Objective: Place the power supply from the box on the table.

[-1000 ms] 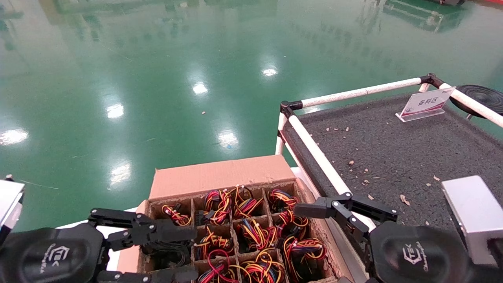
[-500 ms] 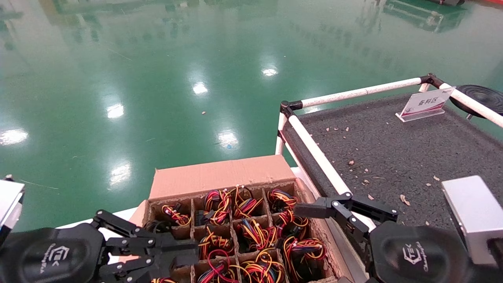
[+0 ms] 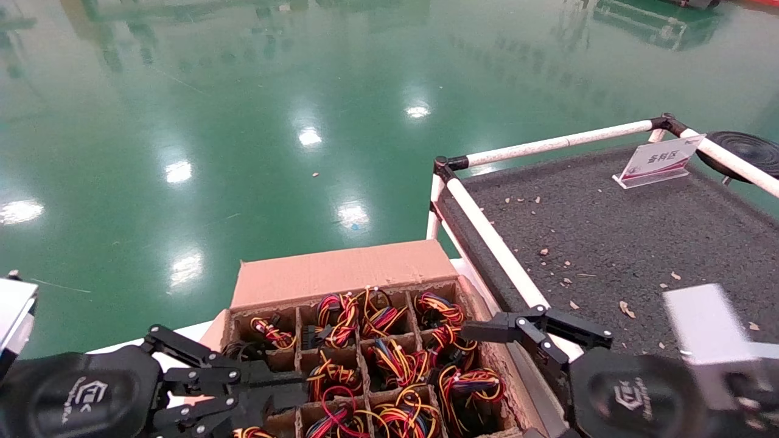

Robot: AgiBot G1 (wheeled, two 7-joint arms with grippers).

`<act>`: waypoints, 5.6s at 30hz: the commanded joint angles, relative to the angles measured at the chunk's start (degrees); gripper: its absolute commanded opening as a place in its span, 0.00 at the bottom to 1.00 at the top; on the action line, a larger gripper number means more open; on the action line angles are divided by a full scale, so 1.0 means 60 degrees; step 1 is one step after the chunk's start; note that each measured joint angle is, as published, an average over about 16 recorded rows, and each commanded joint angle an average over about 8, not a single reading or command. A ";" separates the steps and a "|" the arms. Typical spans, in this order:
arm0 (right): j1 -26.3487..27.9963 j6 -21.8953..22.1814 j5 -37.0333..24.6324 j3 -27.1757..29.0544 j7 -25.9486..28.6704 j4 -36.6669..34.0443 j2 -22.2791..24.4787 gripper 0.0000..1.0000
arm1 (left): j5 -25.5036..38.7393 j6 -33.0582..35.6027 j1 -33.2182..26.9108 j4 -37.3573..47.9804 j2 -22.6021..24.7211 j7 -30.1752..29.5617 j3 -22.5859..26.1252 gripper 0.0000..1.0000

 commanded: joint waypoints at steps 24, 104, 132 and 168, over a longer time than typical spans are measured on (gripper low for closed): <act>0.1705 -0.0729 -0.3011 -0.1457 -0.2058 -0.4008 -0.0962 0.28 | -0.0001 0.0000 -0.0001 0.0001 0.0000 0.0001 0.0003 1.00; 0.7470 0.0510 -0.1362 -0.2204 -0.1992 -0.8430 -0.2107 0.00 | -0.0006 -0.0003 -0.0003 0.0001 -0.0003 0.0005 0.0010 1.00; 0.8185 0.6084 -0.2349 -0.2522 -0.4834 -1.1508 -0.4142 0.00 | -0.0008 -0.0004 -0.0004 0.0001 -0.0004 0.0006 0.0012 1.00; 0.7676 0.7519 -0.1839 -0.2162 -0.6226 -1.1572 -0.5558 0.00 | -0.0010 -0.0005 -0.0005 0.0001 -0.0005 0.0008 0.0015 1.00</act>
